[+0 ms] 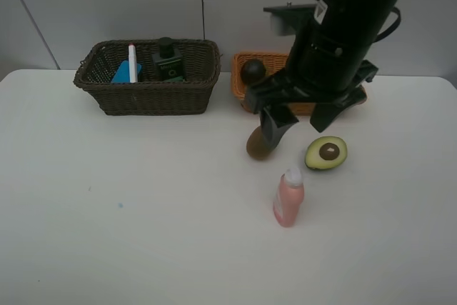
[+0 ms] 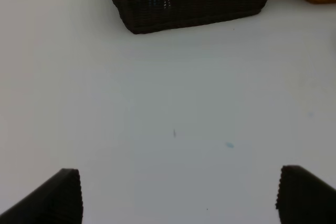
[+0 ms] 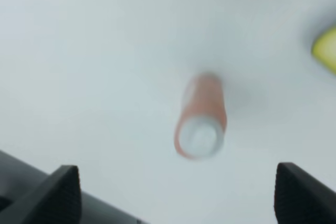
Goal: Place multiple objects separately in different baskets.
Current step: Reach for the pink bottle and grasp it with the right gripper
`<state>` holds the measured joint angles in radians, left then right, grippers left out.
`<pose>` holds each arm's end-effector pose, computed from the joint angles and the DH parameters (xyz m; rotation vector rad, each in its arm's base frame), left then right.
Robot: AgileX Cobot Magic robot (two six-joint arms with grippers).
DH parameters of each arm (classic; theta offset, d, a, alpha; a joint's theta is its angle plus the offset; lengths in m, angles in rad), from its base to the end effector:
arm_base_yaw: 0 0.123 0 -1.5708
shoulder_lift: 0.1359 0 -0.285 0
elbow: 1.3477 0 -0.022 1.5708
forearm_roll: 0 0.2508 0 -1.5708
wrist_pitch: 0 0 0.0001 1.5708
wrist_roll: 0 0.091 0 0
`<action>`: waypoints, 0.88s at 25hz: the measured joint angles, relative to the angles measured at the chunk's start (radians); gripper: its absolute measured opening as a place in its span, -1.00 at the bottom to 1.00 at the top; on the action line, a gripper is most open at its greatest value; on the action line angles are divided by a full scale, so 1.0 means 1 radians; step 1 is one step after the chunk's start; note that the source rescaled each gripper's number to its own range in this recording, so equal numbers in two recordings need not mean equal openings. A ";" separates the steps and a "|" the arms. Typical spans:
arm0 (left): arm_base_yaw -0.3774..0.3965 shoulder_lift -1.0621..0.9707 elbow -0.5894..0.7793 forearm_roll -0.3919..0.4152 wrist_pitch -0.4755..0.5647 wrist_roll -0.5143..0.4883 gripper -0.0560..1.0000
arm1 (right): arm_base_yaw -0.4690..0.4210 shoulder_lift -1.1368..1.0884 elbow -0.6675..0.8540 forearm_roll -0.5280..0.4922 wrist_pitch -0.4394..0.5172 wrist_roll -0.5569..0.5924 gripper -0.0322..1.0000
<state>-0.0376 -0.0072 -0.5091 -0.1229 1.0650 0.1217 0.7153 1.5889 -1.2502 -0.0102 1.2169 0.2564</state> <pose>-0.0079 -0.0095 0.2799 0.1685 2.0205 -0.0936 0.2280 0.1970 0.2730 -0.6973 2.9650 0.0597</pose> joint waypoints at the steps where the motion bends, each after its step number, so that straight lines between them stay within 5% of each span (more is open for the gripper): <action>1: 0.000 0.000 0.000 0.000 0.000 0.000 0.83 | 0.000 -0.015 0.055 -0.003 -0.017 0.020 0.76; 10: 0.000 0.000 0.000 0.000 0.000 0.000 0.83 | 0.000 -0.034 0.258 0.002 -0.249 0.080 0.76; 22: 0.000 0.000 0.000 0.000 0.000 0.000 0.83 | 0.000 -0.022 0.372 0.004 -0.416 0.109 0.76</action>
<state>-0.0376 -0.0072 -0.5091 -0.1229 1.0650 0.1217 0.7153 1.5665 -0.8784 -0.0065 0.8012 0.3652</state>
